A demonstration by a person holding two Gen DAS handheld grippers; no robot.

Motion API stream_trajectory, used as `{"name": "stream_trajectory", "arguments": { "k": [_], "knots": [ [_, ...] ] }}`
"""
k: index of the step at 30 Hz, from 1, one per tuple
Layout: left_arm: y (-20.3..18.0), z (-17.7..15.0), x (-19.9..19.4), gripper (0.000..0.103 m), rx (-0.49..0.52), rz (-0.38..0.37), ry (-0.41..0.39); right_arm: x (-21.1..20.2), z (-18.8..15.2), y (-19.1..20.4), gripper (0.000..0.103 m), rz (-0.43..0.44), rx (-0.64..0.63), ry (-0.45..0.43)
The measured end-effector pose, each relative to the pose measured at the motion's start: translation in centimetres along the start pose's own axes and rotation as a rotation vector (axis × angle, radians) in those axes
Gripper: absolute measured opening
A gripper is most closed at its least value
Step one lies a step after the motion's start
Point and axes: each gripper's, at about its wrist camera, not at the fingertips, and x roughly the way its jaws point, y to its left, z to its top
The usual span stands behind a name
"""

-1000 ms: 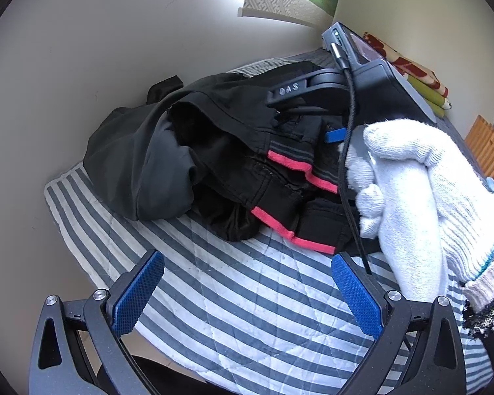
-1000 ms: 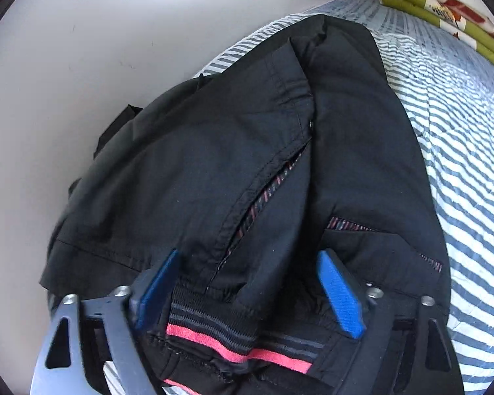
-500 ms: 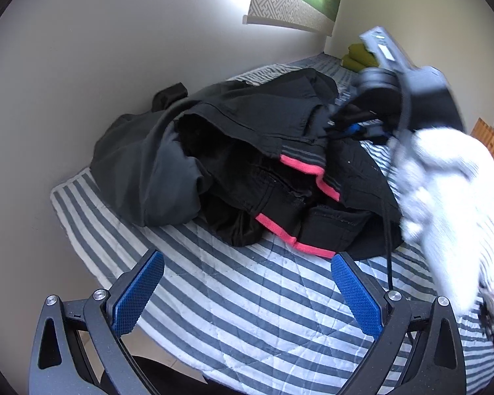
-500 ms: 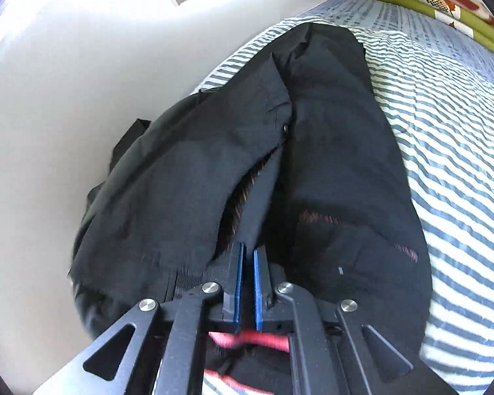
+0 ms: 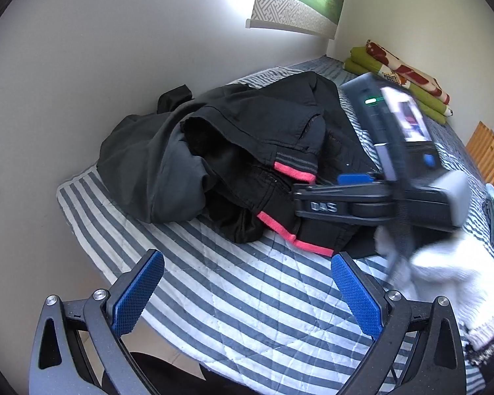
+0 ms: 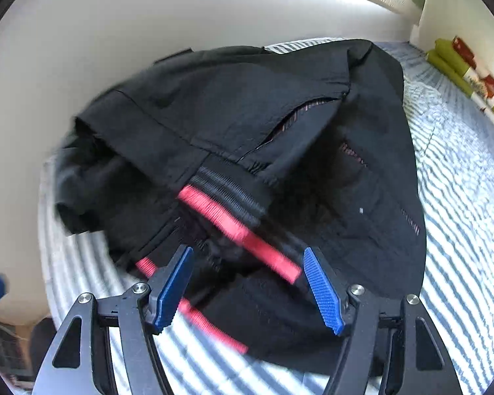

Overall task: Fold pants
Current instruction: 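Lift the black pants with the right tool and pull them out flat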

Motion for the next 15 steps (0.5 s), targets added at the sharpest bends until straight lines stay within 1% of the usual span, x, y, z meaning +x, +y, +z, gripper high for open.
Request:
{"name": "stream_trajectory", "arguments": {
  "k": [4, 6, 8, 10, 11, 12, 13, 14, 15],
  "knots": [
    [0.7, 0.2, -0.3, 0.103, -0.004, 0.014, -0.005, 2.0, 1.2, -0.8, 0.065, -0.116, 0.002, -0.009],
    [1.1, 0.3, -0.5, 0.103, -0.01, 0.02, -0.009, 1.5, 1.7, -2.9, 0.065, -0.148, 0.08, -0.025],
    [1.4, 0.4, -0.5, 0.103, -0.015, 0.022, -0.013, 0.0, 1.6, -4.9, 0.065, -0.158, 0.171, -0.071],
    [1.3, 0.5, -0.4, 0.103, -0.015, 0.021, -0.011, -1.1, 1.6, -6.3, 0.065, -0.194, 0.206, -0.112],
    [1.1, 0.5, -0.4, 0.103, -0.012, 0.019, -0.011, -1.4, 1.7, -6.9, 0.059, -0.217, 0.212, -0.129],
    [0.9, 0.5, -0.4, 0.103, -0.009, 0.017, -0.01, -1.5, 1.8, -7.3, 0.038, -0.216, 0.219, -0.136],
    [0.7, 0.5, -0.5, 0.103, -0.005, 0.014, -0.011, -1.4, 2.0, -7.6, 0.023, -0.196, 0.226, -0.129],
    [0.5, 0.6, -0.6, 0.103, 0.0, 0.011, -0.012, -1.1, 2.3, -7.7, 0.003, -0.158, 0.231, -0.108],
    [0.2, 0.6, -0.7, 0.103, 0.006, 0.011, -0.014, -1.2, 2.3, -7.7, 0.004, -0.152, 0.23, -0.105]
  ]
}}
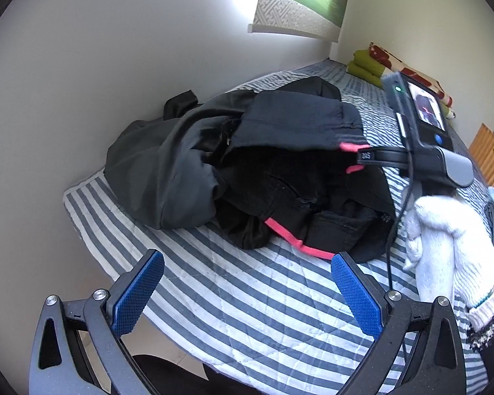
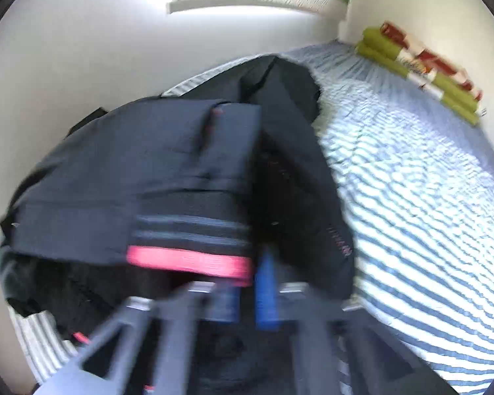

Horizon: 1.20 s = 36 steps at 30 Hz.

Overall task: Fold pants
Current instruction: 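Lift the black pants with the right tool and pull them out flat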

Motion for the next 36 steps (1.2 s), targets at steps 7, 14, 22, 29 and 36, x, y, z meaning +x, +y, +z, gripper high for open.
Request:
{"name": "stream_trajectory", "arguments": {
  "k": [7, 14, 22, 29, 36],
  "knots": [
    [-0.9, 0.3, -1.7, 0.102, 0.029, 0.01, -0.035, -6.9, -0.2, -2.5, 0.003, -0.083, 0.022, -0.147],
    [-3.2, 0.0, -4.0, 0.102, 0.052, -0.012, -0.074, -18.7, -2.1, -12.8, 0.003, -0.306, 0.114, -0.319],
    [-9.9, -0.7, -6.8, 0.102, 0.16, -0.101, -0.109, -32.0, -8.6, -22.4, 0.004, -0.505, 0.221, -0.439],
    [-16.4, -1.7, -8.5, 0.102, 0.266, -0.182, -0.127, -39.8, -16.9, -30.4, 0.004, -0.677, 0.389, -0.441],
    [-20.6, -2.1, -8.1, 0.102, 0.341, -0.22, -0.106, -37.8, -24.0, -40.2, 0.008, -0.732, 0.547, -0.167]
  ]
}}
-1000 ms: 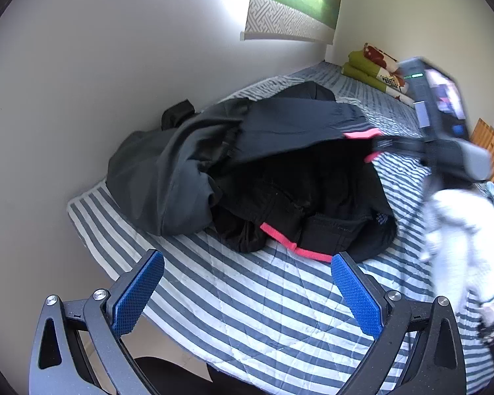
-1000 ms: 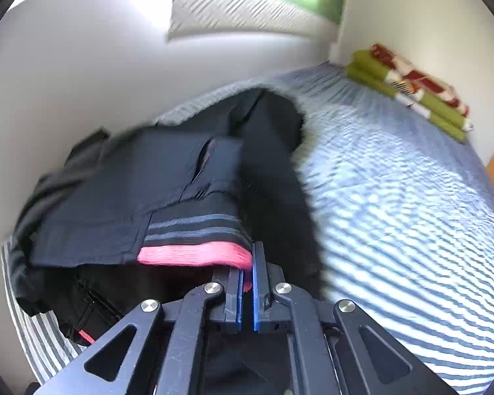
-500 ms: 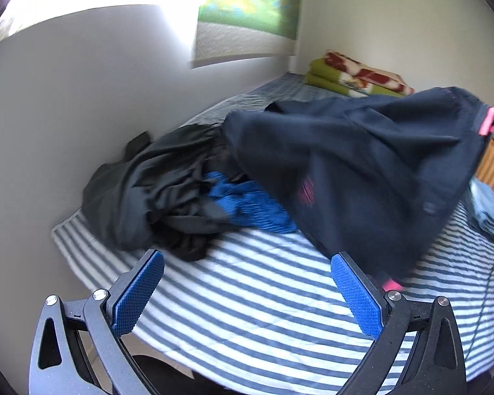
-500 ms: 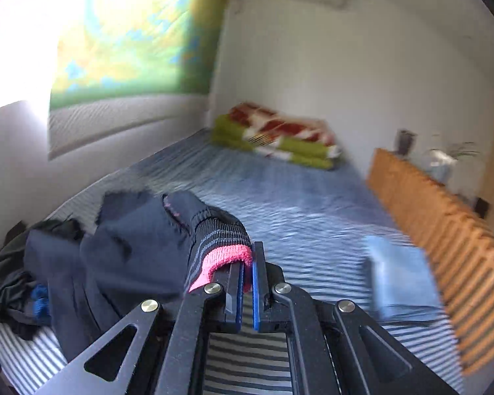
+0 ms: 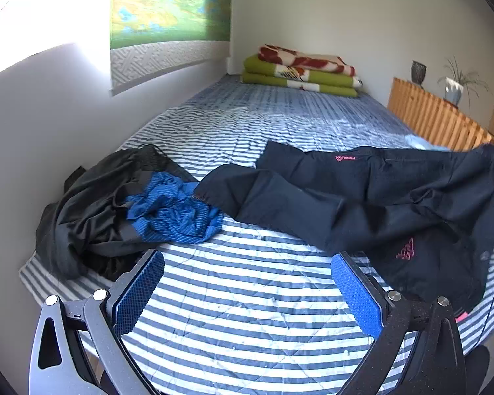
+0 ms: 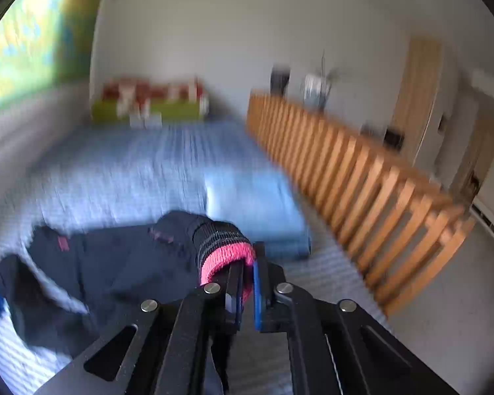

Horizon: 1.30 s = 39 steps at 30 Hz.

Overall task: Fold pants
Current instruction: 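Lift the black pants with the right tool and pull them out flat, then lower the black pants onto the bed and open the right tool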

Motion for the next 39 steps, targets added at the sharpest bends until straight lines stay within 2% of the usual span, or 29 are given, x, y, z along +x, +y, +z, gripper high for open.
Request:
{"name": "stream_trajectory", "arguments": {
  "k": [2, 4, 7, 9, 13, 17, 18, 21, 25, 27, 31, 34, 39],
  "knots": [
    [-0.2, 0.3, 0.7, 0.102, 0.016, 0.014, 0.006, 2.4, -1.9, -0.4, 0.014, -0.012, -0.042, 0.12],
    [-0.1, 0.8, 1.4, 0.102, 0.023, 0.012, 0.015, 3.3, -3.4, -0.9, 0.017, -0.019, -0.071, 0.16],
    [0.4, 1.7, 2.6, 0.102, 0.036, 0.023, 0.02, 2.0, -5.0, -1.1, 0.027, 0.014, -0.051, 0.15],
    [1.0, 2.7, 3.5, 0.102, 0.041, 0.034, 0.016, 0.6, -5.3, -1.4, 0.04, 0.055, -0.025, 0.143],
    [2.0, 4.5, 5.3, 0.102, 0.023, 0.045, 0.029, -2.6, -5.2, -2.1, 0.043, 0.101, 0.018, 0.085],
    [2.0, 6.5, 7.1, 0.102, 0.052, 0.064, 0.008, -3.5, -4.7, -2.0, 0.061, 0.194, 0.053, 0.117],
    [1.9, 6.9, 7.6, 0.102, 0.06, 0.055, 0.003, -3.4, -5.0, -1.6, 0.062, 0.223, 0.057, 0.133],
    [1.4, 8.2, 10.0, 0.102, 0.071, 0.006, 0.044, -2.8, -6.9, 1.6, 0.062, 0.334, -0.004, 0.155],
    [1.0, 8.9, 12.7, 0.102, 0.092, 0.019, 0.077, -1.0, -10.8, 9.7, 0.062, 0.445, -0.194, 0.243],
    [1.0, 8.9, 14.2, 0.102, 0.095, 0.005, 0.115, -0.1, -12.8, 13.4, 0.062, 0.437, -0.305, 0.259],
    [0.4, 8.3, 16.4, 0.102, 0.096, -0.015, 0.17, 1.4, -15.6, 18.5, 0.062, 0.383, -0.504, 0.234],
    [-0.7, 7.9, 17.5, 0.102, 0.111, -0.032, 0.192, 2.4, -16.1, 19.8, 0.062, 0.391, -0.542, 0.252],
    [-3.3, 7.3, 19.0, 0.102, 0.109, -0.118, 0.262, 4.2, -16.6, 22.0, 0.062, 0.394, -0.595, 0.284]
  ]
}}
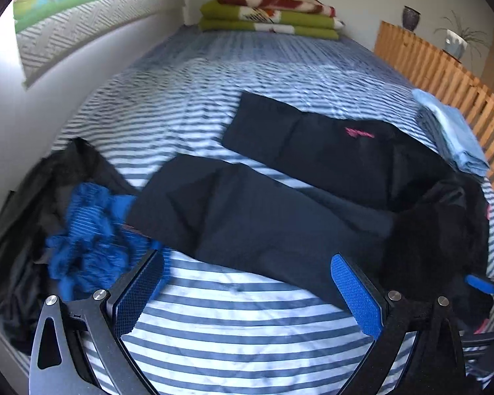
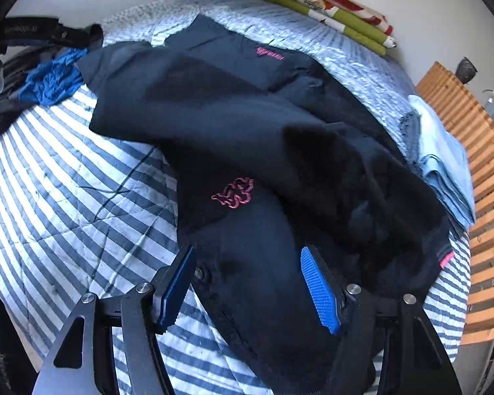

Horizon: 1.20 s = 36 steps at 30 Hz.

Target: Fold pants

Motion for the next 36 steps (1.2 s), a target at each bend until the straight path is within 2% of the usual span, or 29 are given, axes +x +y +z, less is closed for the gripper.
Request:
{"name": "stream_trajectory", "arguments": {
  "k": [2, 5, 8, 10, 11, 12, 15, 20, 27, 30, 32, 34, 35, 36],
  "knots": [
    [-1.2, 0.0, 0.9, 0.102, 0.003, -0.003, 0.019, 0.5, 0.1, 0.5, 0.062, 0.001, -0.028, 0.012],
    [-3.1, -0.3, 2.5, 0.102, 0.003, -0.067, 0.069, 1.5, 0.0, 1.4, 0.062, -0.015, -0.079, 0.029],
    [-4.3, -0.2, 3.6, 0.102, 0.014, -0.03, 0.071, 2.5, -0.2, 2.1, 0.059, -0.051, -0.131, 0.051],
    [-4.5, 0.0, 3.9, 0.102, 0.012, -0.004, 0.059, 2.8, -0.3, 2.0, 0.044, -0.041, -0.139, 0.068],
    [-4.4, 0.1, 3.9, 0.102, 0.008, 0.0, 0.052, 3.0, -0.3, 1.7, 0.028, -0.037, -0.132, 0.086],
    [-4.1, 0.1, 3.8, 0.102, 0.005, 0.006, 0.048, 3.1, -0.4, 1.3, 0.017, -0.037, -0.126, 0.098],
    [-3.1, 0.2, 2.9, 0.097, 0.014, 0.048, 0.017, 2.3, -0.6, 0.0, 0.005, -0.026, -0.104, 0.09],
    [0.6, 0.5, 0.6, 0.094, -0.005, 0.092, -0.044, -2.5, -1.7, -3.7, 0.002, -0.029, -0.002, -0.011],
    [6.1, 1.0, -1.0, 0.094, -0.065, 0.173, -0.074, -9.7, -5.4, -11.7, 0.002, -0.111, 0.201, -0.128],
    [7.6, 1.4, -1.4, 0.094, -0.083, 0.186, -0.084, -12.5, -7.4, -14.7, 0.002, -0.044, 0.282, -0.136],
    [7.7, 2.2, -1.0, 0.094, -0.073, 0.188, -0.085, -12.2, -8.2, -15.4, 0.003, 0.023, 0.246, -0.061],
    [7.6, 3.3, -0.3, 0.094, -0.074, 0.182, -0.084, -11.9, -8.7, -15.5, 0.011, 0.043, 0.231, -0.04],
    [7.5, 3.8, 0.2, 0.094, -0.073, 0.171, -0.077, -11.9, -8.6, -15.6, 0.018, 0.065, 0.242, -0.038],
    [7.2, 4.5, 0.9, 0.094, -0.077, 0.153, -0.067, -12.1, -8.4, -15.7, 0.022, 0.127, 0.258, -0.047]
  ]
}}
